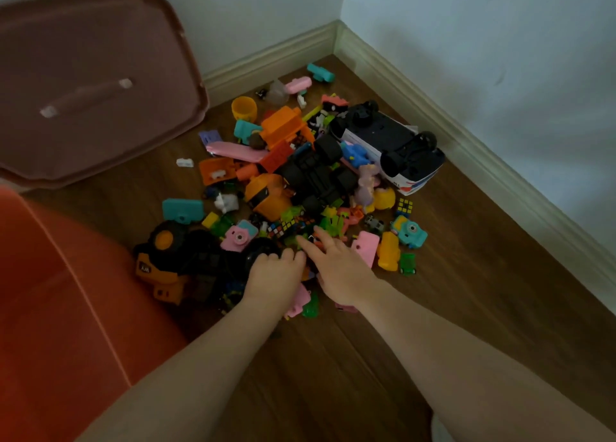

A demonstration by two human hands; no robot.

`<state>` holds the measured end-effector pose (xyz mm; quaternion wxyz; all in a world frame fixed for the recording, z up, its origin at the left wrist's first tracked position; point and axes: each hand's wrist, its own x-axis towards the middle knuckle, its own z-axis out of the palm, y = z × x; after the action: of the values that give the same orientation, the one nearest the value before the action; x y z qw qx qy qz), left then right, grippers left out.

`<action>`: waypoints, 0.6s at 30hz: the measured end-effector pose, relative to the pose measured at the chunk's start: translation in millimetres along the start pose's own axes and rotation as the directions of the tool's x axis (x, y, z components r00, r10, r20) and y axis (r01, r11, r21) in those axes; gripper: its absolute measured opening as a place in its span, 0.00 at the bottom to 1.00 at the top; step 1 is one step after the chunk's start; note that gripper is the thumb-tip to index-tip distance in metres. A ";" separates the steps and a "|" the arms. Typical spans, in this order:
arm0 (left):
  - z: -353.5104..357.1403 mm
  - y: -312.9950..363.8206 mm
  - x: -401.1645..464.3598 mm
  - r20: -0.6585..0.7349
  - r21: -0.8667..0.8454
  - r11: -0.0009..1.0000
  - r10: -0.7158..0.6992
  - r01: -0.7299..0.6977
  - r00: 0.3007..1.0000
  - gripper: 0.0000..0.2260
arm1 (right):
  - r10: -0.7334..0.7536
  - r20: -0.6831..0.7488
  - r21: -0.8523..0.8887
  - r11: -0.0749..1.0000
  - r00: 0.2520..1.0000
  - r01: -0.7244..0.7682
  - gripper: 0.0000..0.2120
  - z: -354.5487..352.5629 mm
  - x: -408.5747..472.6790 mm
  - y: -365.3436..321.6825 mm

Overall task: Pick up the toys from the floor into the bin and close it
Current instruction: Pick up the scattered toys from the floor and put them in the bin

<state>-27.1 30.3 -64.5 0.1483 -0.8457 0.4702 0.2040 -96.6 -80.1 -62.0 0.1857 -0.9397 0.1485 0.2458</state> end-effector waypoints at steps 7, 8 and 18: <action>10.8 -2.3 4.6 0.057 -0.007 0.997 -0.072 0.073 0.996 0.18 | 0.044 -0.031 0.052 0.998 0.999 -0.042 0.33 15.3 19.7 17.3; 9.8 1.0 6.2 0.065 -0.002 0.998 -0.065 0.065 0.996 0.18 | 0.044 -0.052 0.081 0.996 0.998 -0.040 0.32 14.4 15.8 22.6; 23.5 29.3 38.8 0.066 0.009 1.000 0.028 -0.029 0.997 0.13 | 0.279 -0.096 0.650 0.744 0.955 -0.152 0.29 3.3 -25.6 78.7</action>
<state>-38.5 -2.8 -105.5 0.1651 -0.8310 0.4782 0.2314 -148.6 -143.7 -73.2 0.4478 -0.8162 0.3477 0.1114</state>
